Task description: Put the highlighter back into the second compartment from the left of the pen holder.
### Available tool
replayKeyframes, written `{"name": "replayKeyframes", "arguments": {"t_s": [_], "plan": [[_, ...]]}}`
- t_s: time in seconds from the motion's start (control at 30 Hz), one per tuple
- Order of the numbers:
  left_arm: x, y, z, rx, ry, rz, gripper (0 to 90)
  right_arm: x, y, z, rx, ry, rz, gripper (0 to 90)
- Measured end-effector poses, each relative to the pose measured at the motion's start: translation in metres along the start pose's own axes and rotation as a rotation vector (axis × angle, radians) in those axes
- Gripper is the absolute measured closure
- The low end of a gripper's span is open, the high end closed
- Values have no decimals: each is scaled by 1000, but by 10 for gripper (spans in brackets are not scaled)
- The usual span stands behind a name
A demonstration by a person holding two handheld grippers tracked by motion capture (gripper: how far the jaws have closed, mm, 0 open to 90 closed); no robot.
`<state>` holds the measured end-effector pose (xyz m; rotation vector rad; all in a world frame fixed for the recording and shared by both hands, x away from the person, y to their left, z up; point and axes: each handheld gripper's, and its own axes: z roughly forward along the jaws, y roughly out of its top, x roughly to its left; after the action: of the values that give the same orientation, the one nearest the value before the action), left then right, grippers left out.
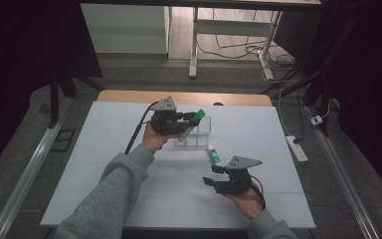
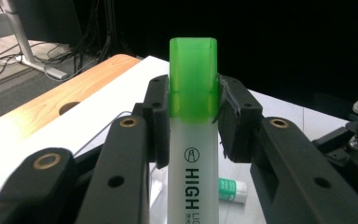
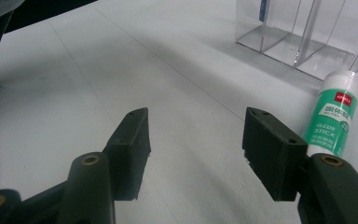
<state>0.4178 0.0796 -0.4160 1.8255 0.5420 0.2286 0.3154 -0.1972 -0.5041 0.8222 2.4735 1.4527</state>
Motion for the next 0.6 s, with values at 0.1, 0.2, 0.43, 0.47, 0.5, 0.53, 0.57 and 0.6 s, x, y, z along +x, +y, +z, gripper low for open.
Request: {"name": "replayKeyframes", "arguments": {"t_s": [0.1, 0.2, 0.43, 0.47, 0.5, 0.53, 0.57, 0.6], "plan": [[2, 3, 2, 0, -1, -1, 663, 0, 0, 0, -2, 0, 1, 409], [4, 7, 4, -7, 1, -6, 663, -1, 0, 0, -3, 1, 1, 408], [11, 14, 9, -10, 6, -12, 663, -1, -1, -2, 3, 0, 3, 407], [12, 15, 11, -11, 6, -14, 663, -2, -1, -2, 0, 0, 4, 407], [13, 16, 12, -12, 6, -16, 663, -2, -1, -3, -1, 0, 6, 407], [14, 17, 13, -15, 5, -17, 662, -2, -1, -3, -1, 0, 5, 407], [15, 18, 14, -17, 5, -19, 663, -2, -1, -3, -1, -1, 4, 407], [16, 18, 15, -19, 4, -21, 662, -2, -1, -3, 0, -1, 4, 407]]}}
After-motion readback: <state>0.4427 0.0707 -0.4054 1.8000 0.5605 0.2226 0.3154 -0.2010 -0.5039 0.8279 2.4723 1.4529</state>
